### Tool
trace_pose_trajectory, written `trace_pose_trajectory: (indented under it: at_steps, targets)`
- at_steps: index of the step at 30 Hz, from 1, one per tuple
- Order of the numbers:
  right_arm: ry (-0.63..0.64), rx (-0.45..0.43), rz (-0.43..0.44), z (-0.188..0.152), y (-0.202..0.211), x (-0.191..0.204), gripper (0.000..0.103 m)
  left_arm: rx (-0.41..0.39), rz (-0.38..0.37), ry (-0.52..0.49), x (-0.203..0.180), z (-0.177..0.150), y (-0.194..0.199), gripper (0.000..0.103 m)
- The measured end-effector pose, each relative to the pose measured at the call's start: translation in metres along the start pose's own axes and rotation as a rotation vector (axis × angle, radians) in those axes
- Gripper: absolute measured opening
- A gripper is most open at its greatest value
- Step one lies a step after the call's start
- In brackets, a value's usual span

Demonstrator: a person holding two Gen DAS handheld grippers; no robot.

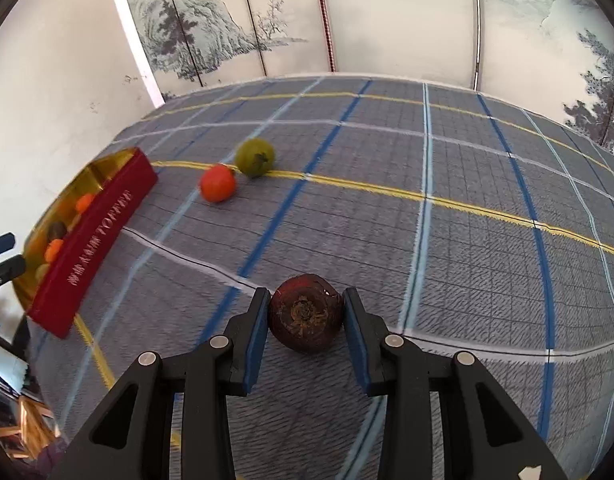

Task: Organize fruits
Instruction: 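Lower the orange into the gold tin and open the left tool, then lower the brown fruit into the gold tin and open the right tool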

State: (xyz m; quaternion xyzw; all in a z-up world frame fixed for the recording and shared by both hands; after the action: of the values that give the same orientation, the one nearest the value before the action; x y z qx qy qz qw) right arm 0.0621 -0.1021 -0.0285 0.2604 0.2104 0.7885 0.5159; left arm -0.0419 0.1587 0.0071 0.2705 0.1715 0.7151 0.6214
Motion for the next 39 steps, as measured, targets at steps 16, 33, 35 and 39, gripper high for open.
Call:
trace_pose_trajectory:
  at_steps: [16,33,35,39]
  targets:
    - [0.215,0.018,0.411,0.050,-0.029,0.209,0.034,-0.004,0.155,0.161,0.090,-0.027,0.028,0.067]
    - [0.091,-0.079,0.378,0.078,-0.055,0.210,0.068,-0.026,0.142,0.114,0.091,-0.025,0.037,0.075]
    - [0.100,-0.118,0.298,0.073,-0.040,0.179,0.068,-0.045,0.136,0.107,0.088,-0.024,0.039,0.075]
    - [0.075,-0.096,0.179,0.046,-0.022,0.108,0.067,-0.077,0.097,0.105,0.074,-0.018,0.040,0.075]
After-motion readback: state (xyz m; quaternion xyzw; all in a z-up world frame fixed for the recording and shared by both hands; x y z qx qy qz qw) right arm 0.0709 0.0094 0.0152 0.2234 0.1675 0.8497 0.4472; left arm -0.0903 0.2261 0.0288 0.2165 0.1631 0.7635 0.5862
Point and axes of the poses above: each gripper's, at about its wrist camera, not at the fingertips, and y roughly against the way its jaws point, x to its left, z to its top, the point moved 4 cm from there along -y, roughly the way its jaws point, and after that the axes turned 13 degrees about -x, right-handed, at the moved point
